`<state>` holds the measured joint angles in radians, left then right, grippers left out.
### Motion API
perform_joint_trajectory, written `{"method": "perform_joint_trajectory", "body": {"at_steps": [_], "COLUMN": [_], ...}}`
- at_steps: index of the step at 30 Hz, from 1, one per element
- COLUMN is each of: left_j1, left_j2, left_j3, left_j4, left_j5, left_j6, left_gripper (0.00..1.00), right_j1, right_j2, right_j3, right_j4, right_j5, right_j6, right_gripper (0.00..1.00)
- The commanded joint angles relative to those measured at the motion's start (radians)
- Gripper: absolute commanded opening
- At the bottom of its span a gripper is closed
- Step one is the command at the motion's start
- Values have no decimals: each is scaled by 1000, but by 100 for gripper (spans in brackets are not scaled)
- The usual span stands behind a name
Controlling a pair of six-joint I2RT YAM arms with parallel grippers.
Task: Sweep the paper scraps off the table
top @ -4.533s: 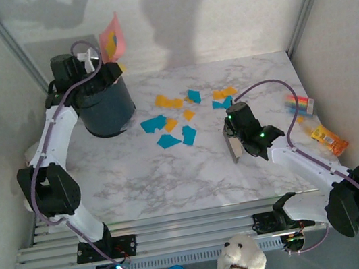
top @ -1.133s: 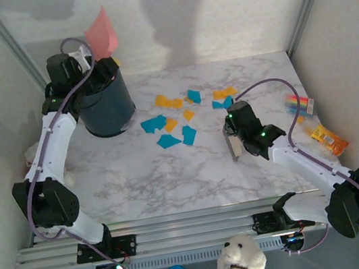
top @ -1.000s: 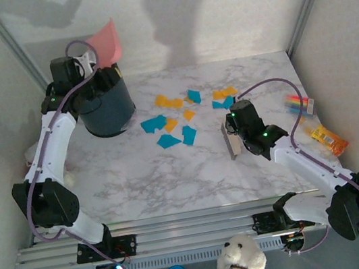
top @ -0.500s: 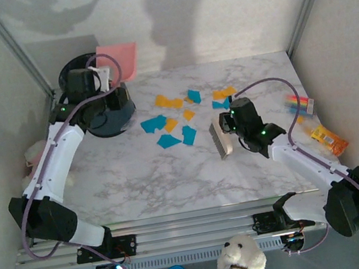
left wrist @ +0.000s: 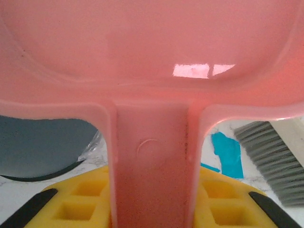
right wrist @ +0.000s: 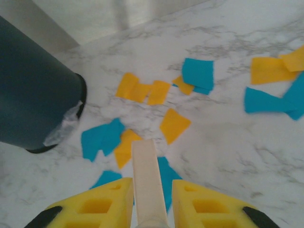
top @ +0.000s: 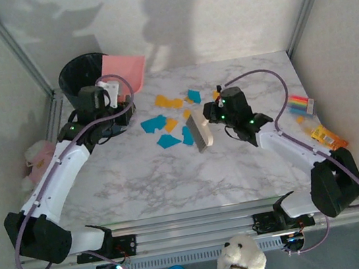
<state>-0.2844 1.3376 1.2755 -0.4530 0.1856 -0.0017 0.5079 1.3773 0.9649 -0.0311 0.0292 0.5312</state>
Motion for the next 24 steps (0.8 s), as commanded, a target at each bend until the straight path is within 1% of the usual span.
{"method": "perform_joint_trajectory", "body": {"at_steps": [1,9,17,24], "left_j1": [1,-1,-9,-11], "left_j2": [-9,-8,-3,-2], "left_j3": [-22,-33,-33,-36], "left_j4": [48,52,41,36], "left_j5": [-30,-30,-30,-33], "left_j6": [21,23,24,31], "left_gripper": [0,0,0,0], "right_j1": [-5,-5,-3,7], "right_j2": [66,293,488,603], "right_j3": [70,225,398,511], "right_j4": [131,219,205,156], "right_j5": [-93,-183,-264,-282], "right_j6": [81,186,257,286], "right_gripper": [0,0,0,0]}}
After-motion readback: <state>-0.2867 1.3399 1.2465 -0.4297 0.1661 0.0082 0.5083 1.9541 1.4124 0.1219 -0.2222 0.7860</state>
